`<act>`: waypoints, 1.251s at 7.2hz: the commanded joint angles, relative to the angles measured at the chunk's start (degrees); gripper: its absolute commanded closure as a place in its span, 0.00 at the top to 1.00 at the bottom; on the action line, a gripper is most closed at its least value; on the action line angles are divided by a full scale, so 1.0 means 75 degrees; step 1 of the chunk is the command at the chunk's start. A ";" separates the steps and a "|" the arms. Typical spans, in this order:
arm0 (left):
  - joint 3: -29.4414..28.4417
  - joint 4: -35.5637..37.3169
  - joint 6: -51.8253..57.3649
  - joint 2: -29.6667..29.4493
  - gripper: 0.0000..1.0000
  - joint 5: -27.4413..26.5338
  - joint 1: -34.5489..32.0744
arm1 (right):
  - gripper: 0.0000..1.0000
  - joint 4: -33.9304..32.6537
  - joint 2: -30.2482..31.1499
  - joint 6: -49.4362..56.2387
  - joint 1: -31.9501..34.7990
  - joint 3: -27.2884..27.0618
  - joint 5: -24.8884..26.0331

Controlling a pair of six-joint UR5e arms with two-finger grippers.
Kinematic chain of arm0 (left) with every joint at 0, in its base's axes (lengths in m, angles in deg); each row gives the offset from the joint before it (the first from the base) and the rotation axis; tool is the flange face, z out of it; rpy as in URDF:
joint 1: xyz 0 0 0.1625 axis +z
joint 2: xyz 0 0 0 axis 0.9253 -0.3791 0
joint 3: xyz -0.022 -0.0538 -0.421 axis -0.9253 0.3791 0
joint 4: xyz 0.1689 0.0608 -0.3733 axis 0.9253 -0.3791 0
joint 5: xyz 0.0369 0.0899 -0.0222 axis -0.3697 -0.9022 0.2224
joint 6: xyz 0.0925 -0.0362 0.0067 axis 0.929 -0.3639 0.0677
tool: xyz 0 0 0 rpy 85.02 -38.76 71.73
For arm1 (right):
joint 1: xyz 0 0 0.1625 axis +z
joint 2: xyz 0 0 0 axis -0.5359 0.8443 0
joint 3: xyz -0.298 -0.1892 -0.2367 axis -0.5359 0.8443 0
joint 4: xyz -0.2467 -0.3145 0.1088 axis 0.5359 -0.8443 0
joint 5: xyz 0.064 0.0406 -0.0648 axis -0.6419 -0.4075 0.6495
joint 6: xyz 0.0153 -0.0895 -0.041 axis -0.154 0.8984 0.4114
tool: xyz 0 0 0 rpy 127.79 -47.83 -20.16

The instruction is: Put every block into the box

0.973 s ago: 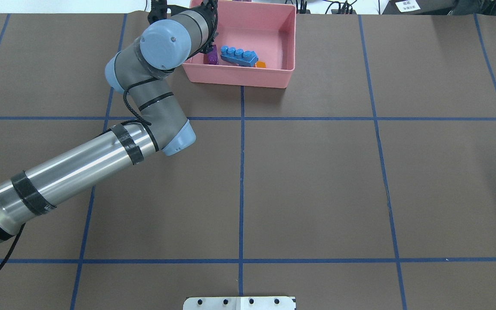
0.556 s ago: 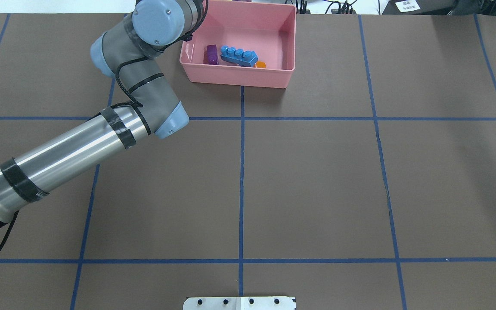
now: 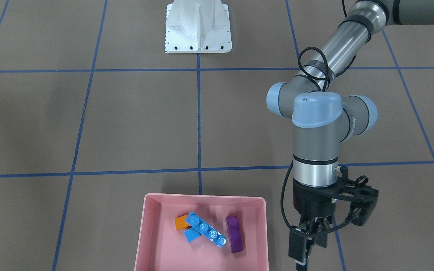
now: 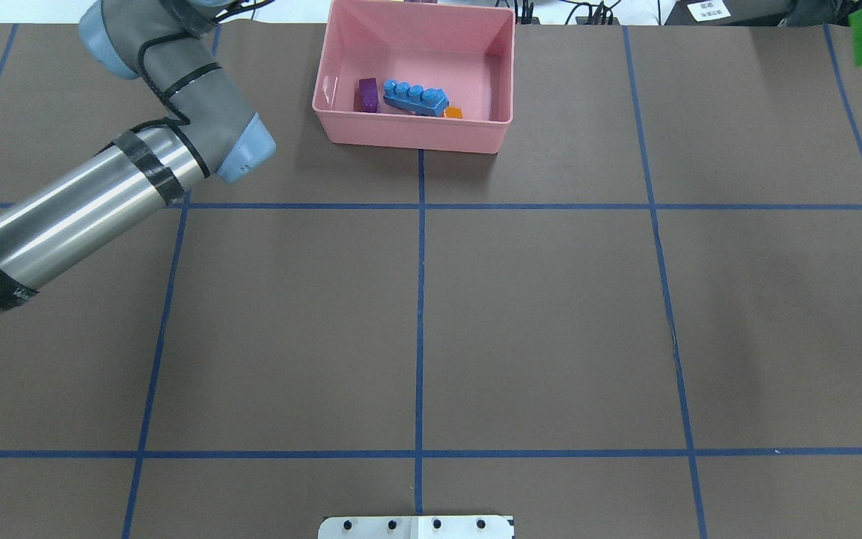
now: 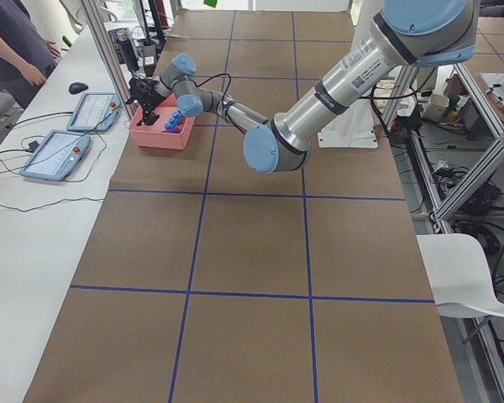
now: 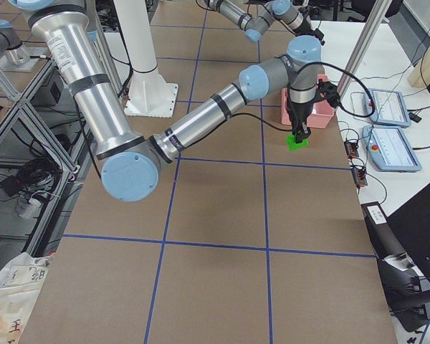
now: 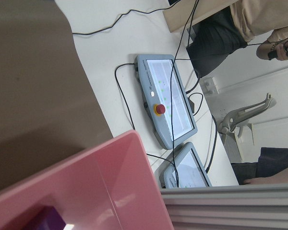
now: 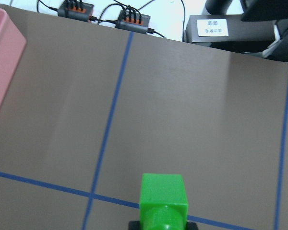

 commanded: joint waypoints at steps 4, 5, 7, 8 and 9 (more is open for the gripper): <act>0.0760 -0.0087 0.4212 0.2095 1.00 0.1593 -0.1266 | 0.00 0.2965 -0.3667 -0.3584 -0.1822 0.3862 0.0718; 0.0761 -0.0099 0.5173 0.2436 1.00 0.1595 -0.1476 | 0.00 0.3369 -0.4102 -0.3586 -0.1986 0.4544 0.0799; 0.0750 -0.0018 0.7072 0.2941 1.00 0.1618 -0.1945 | 0.00 0.4620 -0.4608 -0.4236 -0.2828 0.5623 0.2036; 0.0738 -0.0017 0.7754 0.3164 1.00 0.1618 -0.2098 | 0.00 0.5346 -0.4830 -0.4799 -0.3238 0.6186 0.2657; 0.0738 -0.0098 0.7877 0.3433 1.00 0.1618 -0.2111 | 0.00 0.5609 -0.5053 -0.5025 -0.3555 0.6586 0.3104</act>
